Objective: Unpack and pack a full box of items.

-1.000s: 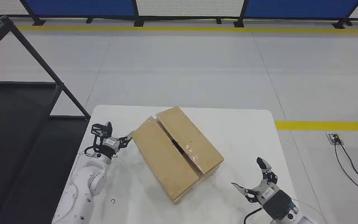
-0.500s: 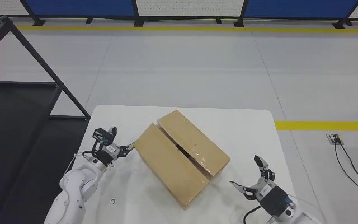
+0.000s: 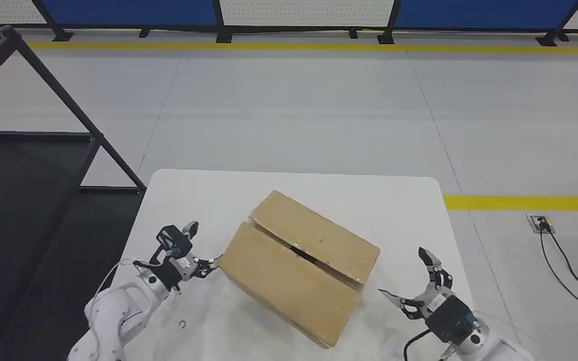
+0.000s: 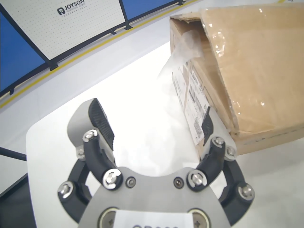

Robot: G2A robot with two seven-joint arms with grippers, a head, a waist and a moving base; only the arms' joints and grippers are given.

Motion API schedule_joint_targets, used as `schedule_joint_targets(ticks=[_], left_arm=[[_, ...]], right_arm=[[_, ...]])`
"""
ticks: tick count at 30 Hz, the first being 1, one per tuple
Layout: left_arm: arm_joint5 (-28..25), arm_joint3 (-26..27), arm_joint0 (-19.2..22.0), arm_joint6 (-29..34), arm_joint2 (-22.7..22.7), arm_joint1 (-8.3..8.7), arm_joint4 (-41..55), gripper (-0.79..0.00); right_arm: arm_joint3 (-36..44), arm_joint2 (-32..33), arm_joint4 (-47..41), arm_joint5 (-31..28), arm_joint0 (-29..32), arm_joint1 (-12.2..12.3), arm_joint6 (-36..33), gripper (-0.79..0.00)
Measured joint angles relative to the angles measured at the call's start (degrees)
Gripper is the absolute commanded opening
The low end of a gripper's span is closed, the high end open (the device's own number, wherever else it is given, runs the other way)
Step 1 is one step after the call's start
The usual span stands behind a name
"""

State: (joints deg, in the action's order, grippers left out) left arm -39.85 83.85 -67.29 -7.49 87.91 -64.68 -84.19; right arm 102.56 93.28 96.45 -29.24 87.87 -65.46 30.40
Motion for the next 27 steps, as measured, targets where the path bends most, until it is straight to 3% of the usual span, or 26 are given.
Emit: schedule_joint_targets(ticks=[10,11,13,14,15,27], left_arm=[[-0.9,3.6,-3.6,0.4,0.0,0.55,0.0,0.000],[-1.1,3.8,-3.9,0.4,0.0,0.60,0.0,0.000],[-1.4,4.3,-4.5,0.3,0.0,0.72,0.0,0.000],[-1.5,4.6,-4.7,0.3,0.0,0.77,0.0,0.000],[-1.6,4.9,-5.1,0.3,0.0,0.83,0.0,0.000],[0.9,5.4,-7.3,-0.3,1.0,1.21,2.3,0.000]], right_arm=[[0.5,4.4,5.1,-4.1,3.3,1.2,-5.3,0.000],[0.7,4.4,5.7,-4.7,3.5,1.3,-5.4,-0.332],[0.8,4.3,6.8,-6.4,3.7,1.6,-5.1,-0.533],[0.9,4.3,7.2,-7.2,3.9,1.7,-4.9,-0.711],[0.9,4.3,7.9,-8.2,3.9,1.9,-4.7,-0.785],[-2.5,-3.1,11.5,-9.7,-1.8,2.3,-5.6,-0.785]])
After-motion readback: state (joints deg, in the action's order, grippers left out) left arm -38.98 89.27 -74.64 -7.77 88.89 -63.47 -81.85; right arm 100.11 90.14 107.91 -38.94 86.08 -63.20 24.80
